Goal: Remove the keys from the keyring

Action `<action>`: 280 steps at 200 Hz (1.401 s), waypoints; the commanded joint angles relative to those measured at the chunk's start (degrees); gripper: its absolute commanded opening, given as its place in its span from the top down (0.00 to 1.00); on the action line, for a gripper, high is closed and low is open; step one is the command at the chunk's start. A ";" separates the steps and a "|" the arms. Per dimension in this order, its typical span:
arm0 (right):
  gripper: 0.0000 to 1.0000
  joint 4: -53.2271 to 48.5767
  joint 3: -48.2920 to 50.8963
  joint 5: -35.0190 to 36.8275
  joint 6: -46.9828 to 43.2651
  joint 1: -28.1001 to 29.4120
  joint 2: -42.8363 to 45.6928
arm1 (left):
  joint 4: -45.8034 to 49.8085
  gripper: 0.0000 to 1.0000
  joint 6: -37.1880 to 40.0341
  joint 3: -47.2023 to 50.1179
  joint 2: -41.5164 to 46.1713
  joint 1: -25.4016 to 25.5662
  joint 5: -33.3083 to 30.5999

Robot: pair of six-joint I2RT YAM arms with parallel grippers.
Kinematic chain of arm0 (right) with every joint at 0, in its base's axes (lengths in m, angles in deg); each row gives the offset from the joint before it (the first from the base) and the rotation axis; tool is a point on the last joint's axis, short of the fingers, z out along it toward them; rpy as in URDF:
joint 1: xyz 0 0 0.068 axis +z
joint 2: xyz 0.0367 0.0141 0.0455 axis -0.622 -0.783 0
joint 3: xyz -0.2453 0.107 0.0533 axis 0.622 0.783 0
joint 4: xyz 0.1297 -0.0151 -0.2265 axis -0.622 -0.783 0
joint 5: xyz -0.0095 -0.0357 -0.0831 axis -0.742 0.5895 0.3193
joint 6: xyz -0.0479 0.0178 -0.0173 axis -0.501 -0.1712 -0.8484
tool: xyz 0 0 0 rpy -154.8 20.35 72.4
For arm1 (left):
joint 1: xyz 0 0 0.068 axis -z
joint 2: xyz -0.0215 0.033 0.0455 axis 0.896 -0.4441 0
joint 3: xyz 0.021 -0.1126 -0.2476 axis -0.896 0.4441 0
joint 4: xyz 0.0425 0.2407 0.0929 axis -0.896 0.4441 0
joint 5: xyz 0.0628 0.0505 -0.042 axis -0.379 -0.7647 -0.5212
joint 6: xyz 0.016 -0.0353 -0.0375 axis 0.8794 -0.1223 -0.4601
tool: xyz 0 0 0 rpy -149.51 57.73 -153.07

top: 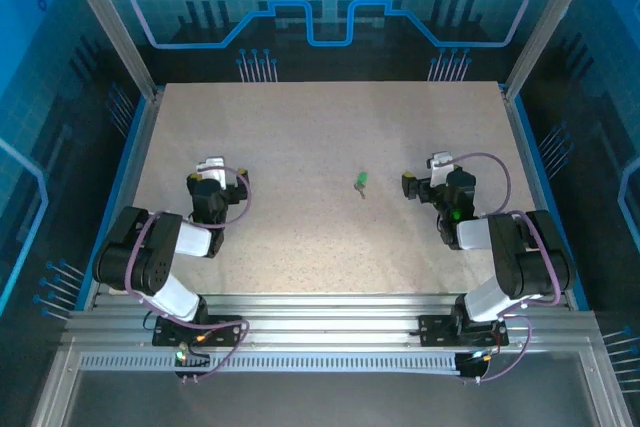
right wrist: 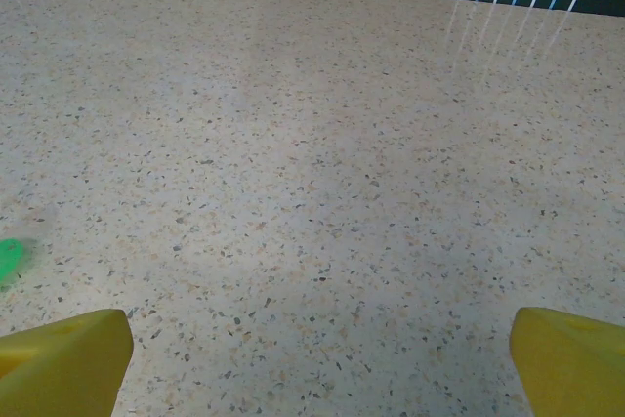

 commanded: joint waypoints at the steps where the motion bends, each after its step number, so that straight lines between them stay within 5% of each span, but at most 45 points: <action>1: 0.00 0.43 -0.93 -0.33 -0.82 -0.43 0.49 | -0.01 0.00 -0.51 -1.12 0.96 -0.46 0.96; 134: 0.00 0.16 -1.11 -0.88 -0.42 -0.95 0.52 | 2.20 0.01 -1.72 -2.00 1.28 -1.69 2.21; 167: 0.00 -0.89 -1.11 3.92 1.13 -0.69 2.15 | 2.83 0.01 -1.51 -2.15 1.91 -1.70 2.84; 209: 0.00 -22.47 -7.67 11.64 9.07 -1.03 16.82 | 24.64 0.00 -3.32 -8.87 14.75 -1.70 -1.55; 227: 0.00 -33.36 -11.16 6.94 26.33 -4.74 22.46 | 30.02 0.01 -9.85 -10.58 21.73 -2.04 -0.96; 241: 0.00 -34.37 -11.70 -7.85 34.09 -10.45 22.13 | 37.00 0.00 -21.53 -12.41 26.55 -3.21 0.25; 252: 0.23 -29.83 -11.93 -17.37 35.81 -12.35 20.43 | 40.50 0.01 -27.25 -13.09 29.21 -4.27 4.95; 280: 0.39 -35.48 -14.95 -19.58 34.43 -8.70 20.08 | 45.86 0.20 -31.27 -13.84 33.17 -4.26 18.62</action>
